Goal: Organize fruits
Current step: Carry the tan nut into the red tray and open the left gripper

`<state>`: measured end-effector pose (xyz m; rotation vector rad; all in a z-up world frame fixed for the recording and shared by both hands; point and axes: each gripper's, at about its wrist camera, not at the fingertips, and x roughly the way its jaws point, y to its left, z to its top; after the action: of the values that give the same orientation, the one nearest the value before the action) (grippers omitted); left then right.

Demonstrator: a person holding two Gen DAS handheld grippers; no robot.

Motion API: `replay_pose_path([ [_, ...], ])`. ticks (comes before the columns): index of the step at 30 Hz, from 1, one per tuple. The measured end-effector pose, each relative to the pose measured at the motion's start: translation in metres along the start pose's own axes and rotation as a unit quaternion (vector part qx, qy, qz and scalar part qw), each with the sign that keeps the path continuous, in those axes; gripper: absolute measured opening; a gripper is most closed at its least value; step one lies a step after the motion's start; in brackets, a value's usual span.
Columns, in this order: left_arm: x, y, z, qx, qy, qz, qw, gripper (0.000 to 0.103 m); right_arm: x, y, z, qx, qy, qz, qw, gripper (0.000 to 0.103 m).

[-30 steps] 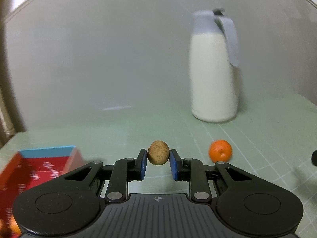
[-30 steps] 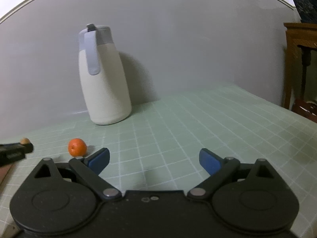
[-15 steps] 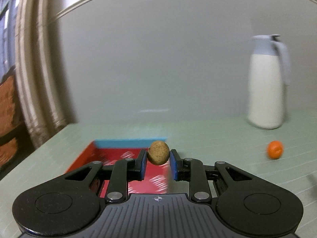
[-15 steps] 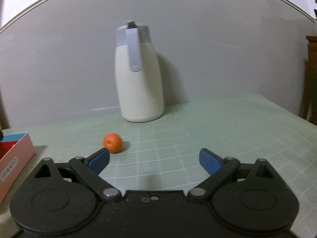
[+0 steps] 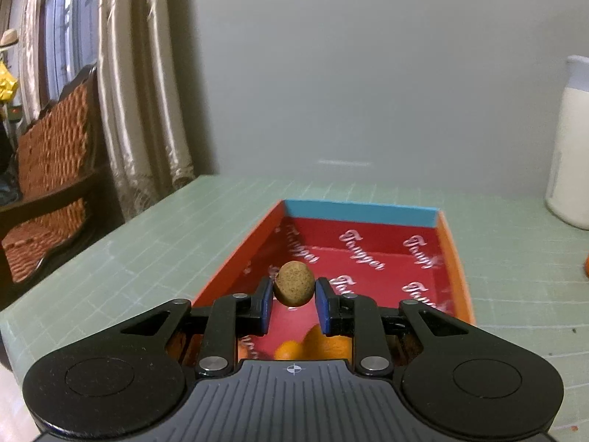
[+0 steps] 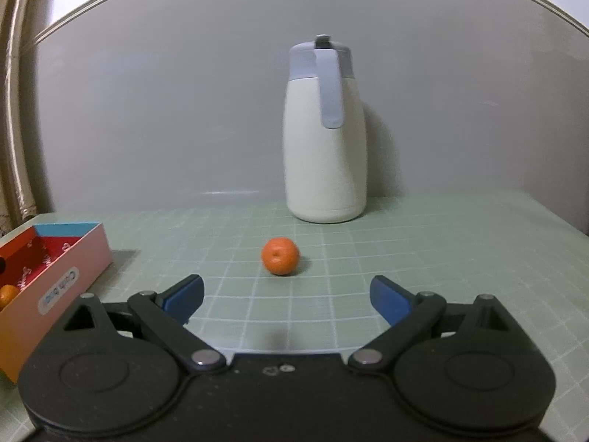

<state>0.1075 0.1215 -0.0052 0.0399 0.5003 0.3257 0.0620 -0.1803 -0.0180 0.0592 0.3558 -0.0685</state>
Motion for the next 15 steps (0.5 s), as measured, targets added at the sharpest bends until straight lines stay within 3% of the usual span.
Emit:
replay_pose_path([
  [4, 0.006, 0.004, -0.002, -0.004, 0.013, 0.02, 0.9997, 0.026, 0.001, 0.005, 0.0, -0.001, 0.003, 0.01, 1.0, 0.097],
  [11, 0.004, 0.008, -0.008, -0.015, 0.021, 0.023, 0.9994, 0.026, 0.004, 0.01, 0.0, -0.006, 0.004, 0.013, 1.0, 0.097],
  [12, 0.002, 0.009, -0.009, -0.016, 0.021, 0.022, 0.9994, 0.029, 0.004, 0.009, 0.0, -0.004, 0.004, 0.013, 1.0, 0.097],
  [14, -0.003, 0.011, -0.01, -0.02, 0.016, 0.024, 0.9994, 0.046, 0.005, 0.01, -0.001, -0.004, 0.005, 0.013, 1.0, 0.097],
  [15, -0.006, 0.012, -0.011, -0.023, 0.01, 0.027, 0.9993, 0.064, 0.006, 0.01, -0.001, -0.003, 0.006, 0.014, 1.0, 0.097],
])
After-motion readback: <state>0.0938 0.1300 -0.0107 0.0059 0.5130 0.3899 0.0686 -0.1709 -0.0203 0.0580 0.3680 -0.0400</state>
